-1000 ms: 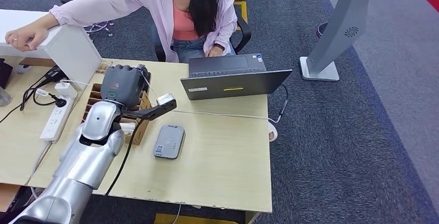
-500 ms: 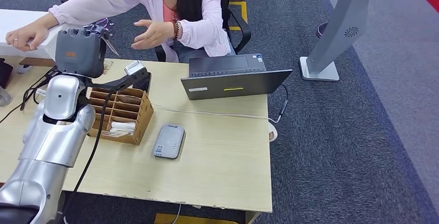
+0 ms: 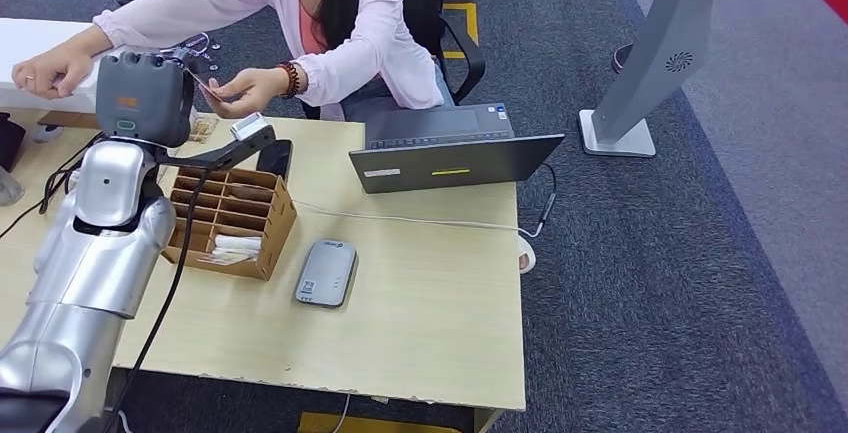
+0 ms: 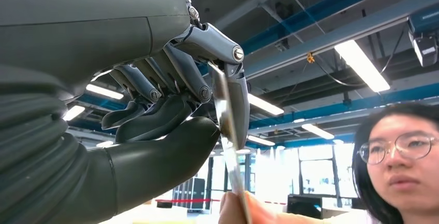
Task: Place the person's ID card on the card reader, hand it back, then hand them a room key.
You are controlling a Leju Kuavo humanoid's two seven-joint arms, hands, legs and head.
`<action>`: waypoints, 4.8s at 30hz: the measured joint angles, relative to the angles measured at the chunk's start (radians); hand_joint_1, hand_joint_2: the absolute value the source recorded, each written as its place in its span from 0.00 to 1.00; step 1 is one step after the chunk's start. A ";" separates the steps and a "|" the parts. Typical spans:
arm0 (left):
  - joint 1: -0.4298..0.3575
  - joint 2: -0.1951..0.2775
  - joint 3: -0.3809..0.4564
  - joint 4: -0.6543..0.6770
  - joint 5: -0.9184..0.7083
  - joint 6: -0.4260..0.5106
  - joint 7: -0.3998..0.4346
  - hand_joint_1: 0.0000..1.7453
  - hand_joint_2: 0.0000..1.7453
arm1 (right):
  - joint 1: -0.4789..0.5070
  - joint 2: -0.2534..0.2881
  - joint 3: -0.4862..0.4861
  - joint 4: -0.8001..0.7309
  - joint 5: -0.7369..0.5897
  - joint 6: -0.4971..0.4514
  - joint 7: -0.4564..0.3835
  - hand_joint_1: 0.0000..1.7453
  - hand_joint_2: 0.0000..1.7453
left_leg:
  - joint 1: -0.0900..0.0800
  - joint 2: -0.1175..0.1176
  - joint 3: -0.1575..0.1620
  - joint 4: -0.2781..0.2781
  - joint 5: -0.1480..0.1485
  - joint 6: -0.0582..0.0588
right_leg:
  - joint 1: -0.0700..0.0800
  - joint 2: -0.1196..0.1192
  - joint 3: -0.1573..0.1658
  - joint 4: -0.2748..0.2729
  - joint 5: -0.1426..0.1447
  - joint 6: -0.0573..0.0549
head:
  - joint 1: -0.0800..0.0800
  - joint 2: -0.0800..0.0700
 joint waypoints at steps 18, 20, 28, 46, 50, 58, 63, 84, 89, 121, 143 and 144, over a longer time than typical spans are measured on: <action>0.017 -0.020 0.017 0.049 0.012 -0.068 -0.014 0.00 1.00 | 0.000 0.000 -0.001 0.000 -0.012 -0.005 0.000 0.00 0.00 | 0.000 0.000 -0.001 0.000 0.000 0.000 | 0.000 0.000 -0.001 0.000 0.000 0.000 | 0.000 0.000; 0.051 -0.032 0.017 0.018 0.048 -0.083 -0.040 0.00 1.00 | 0.000 0.000 -0.004 0.000 -0.020 -0.008 0.000 0.00 0.00 | 0.000 0.000 -0.001 0.000 0.000 0.000 | 0.000 0.000 -0.001 0.000 0.000 0.000 | 0.000 0.000; 0.330 -0.037 -0.015 -0.326 0.157 -0.087 -0.084 0.00 1.00 | 0.004 0.000 -0.036 0.000 -0.054 -0.030 0.003 0.00 0.00 | 0.000 0.001 -0.002 0.000 -0.001 0.000 | 0.000 0.001 -0.002 -0.001 -0.001 0.001 | 0.001 0.000; 0.700 0.121 -0.044 -0.612 0.200 -0.229 -0.103 0.00 1.00 | 0.011 0.003 -0.098 0.000 -0.089 -0.055 -0.001 0.00 0.00 | 0.000 0.002 -0.004 -0.001 -0.001 0.000 | 0.000 0.001 -0.005 0.000 -0.001 0.000 | 0.000 0.000; 0.715 0.140 -0.044 -0.593 0.181 -0.284 -0.049 0.00 1.00 | 0.011 0.003 -0.103 0.000 -0.083 -0.055 0.000 0.00 0.00 | 0.000 0.001 -0.005 -0.001 -0.001 0.000 | 0.000 0.001 -0.005 0.000 -0.001 0.000 | 0.001 0.000; 0.707 0.151 -0.019 -0.482 0.178 -0.296 -0.003 0.00 1.00 | 0.011 0.003 -0.103 0.000 -0.064 -0.050 0.011 0.00 0.00 | 0.000 0.002 -0.005 -0.001 0.000 0.000 | 0.000 0.001 -0.005 0.000 0.000 0.000 | 0.001 0.000; 0.707 0.150 -0.003 -0.450 0.180 -0.295 -0.004 0.00 1.00 | 0.011 0.003 -0.103 0.000 -0.062 -0.047 0.010 0.00 0.00 | 0.000 0.001 -0.005 -0.001 0.000 0.000 | 0.000 0.001 -0.005 0.000 0.000 0.000 | 0.001 0.000; 0.689 0.131 0.073 -0.377 0.162 -0.280 0.008 0.00 1.00 | 0.011 0.003 -0.103 0.000 -0.036 -0.034 0.010 0.00 0.00 | 0.000 0.001 -0.005 -0.001 0.000 0.001 | 0.000 0.001 -0.006 0.000 0.000 0.000 | 0.001 0.000; 0.686 0.128 0.074 -0.369 0.162 -0.280 0.008 0.00 1.00 | 0.011 0.003 -0.103 0.000 -0.036 -0.034 0.010 0.00 0.00 | 0.000 0.001 -0.005 -0.001 0.000 0.001 | 0.000 0.001 -0.006 0.000 0.000 0.000 | 0.001 0.000; 0.618 0.072 0.115 -0.308 0.129 -0.222 0.017 0.00 1.00 | 0.010 0.003 -0.099 0.000 -0.001 -0.016 0.011 0.00 0.00 | 0.000 0.001 -0.005 -0.001 0.000 0.001 | 0.000 0.001 -0.006 0.000 0.000 0.000 | 0.001 0.000; 0.579 0.062 0.132 -0.214 0.123 -0.207 0.023 0.00 1.00 | 0.010 0.003 -0.094 0.000 0.009 -0.010 0.010 0.00 0.00 | 0.000 0.001 -0.005 -0.001 0.000 0.001 | 0.000 0.001 -0.006 0.000 0.000 0.000 | 0.001 0.000; 0.578 0.061 0.133 -0.209 0.123 -0.207 0.023 0.00 1.00 | 0.010 0.003 -0.094 0.000 0.009 -0.010 0.010 0.00 0.00 | 0.000 0.001 -0.005 -0.001 0.000 0.001 | 0.000 0.001 -0.006 0.000 0.000 0.000 | 0.001 0.000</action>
